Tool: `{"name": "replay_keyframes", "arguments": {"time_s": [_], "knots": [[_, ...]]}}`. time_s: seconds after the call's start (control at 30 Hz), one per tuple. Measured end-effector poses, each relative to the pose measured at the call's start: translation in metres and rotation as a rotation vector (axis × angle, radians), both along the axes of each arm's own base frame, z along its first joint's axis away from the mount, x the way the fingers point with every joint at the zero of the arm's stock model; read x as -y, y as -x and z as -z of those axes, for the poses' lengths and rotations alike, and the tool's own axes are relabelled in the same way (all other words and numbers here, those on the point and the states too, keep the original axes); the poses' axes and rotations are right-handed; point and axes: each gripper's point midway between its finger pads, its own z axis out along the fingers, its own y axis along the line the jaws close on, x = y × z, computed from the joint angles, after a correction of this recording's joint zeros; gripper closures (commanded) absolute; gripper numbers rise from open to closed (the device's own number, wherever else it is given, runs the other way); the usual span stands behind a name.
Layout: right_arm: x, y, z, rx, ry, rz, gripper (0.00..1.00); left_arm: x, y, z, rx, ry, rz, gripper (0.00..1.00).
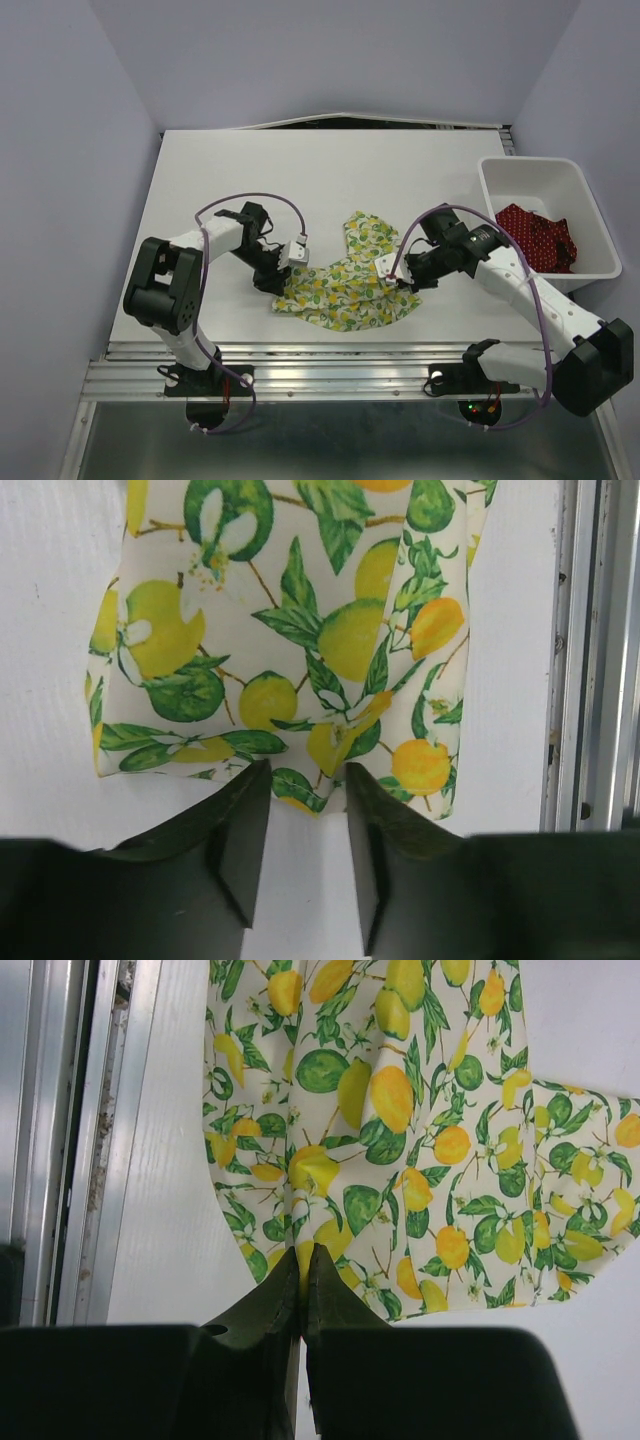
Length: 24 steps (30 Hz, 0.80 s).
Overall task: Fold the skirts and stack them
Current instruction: Flatten the skirt out
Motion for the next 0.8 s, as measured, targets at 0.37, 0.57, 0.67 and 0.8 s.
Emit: {"name": "replay_keyframes", "arguments": {"time_s": [0.37, 0.57, 0.67, 0.8], "knots": [[-0.003, -0.009, 0.0, -0.028, -0.003, 0.089, 0.99, -0.011, 0.007, -0.005, -0.006, -0.05, -0.009, 1.0], [-0.011, -0.028, -0.019, -0.02, -0.035, 0.186, 0.99, -0.033, -0.01, -0.046, 0.069, -0.037, -0.152, 1.0], [-0.019, -0.05, -0.04, 0.0, -0.089, 0.267, 0.99, -0.051, -0.042, -0.073, 0.125, -0.022, -0.293, 1.0], [-0.028, -0.103, -0.084, 0.058, -0.207, 0.411, 0.99, -0.069, -0.09, -0.119, 0.262, 0.001, -0.459, 1.0]]}}
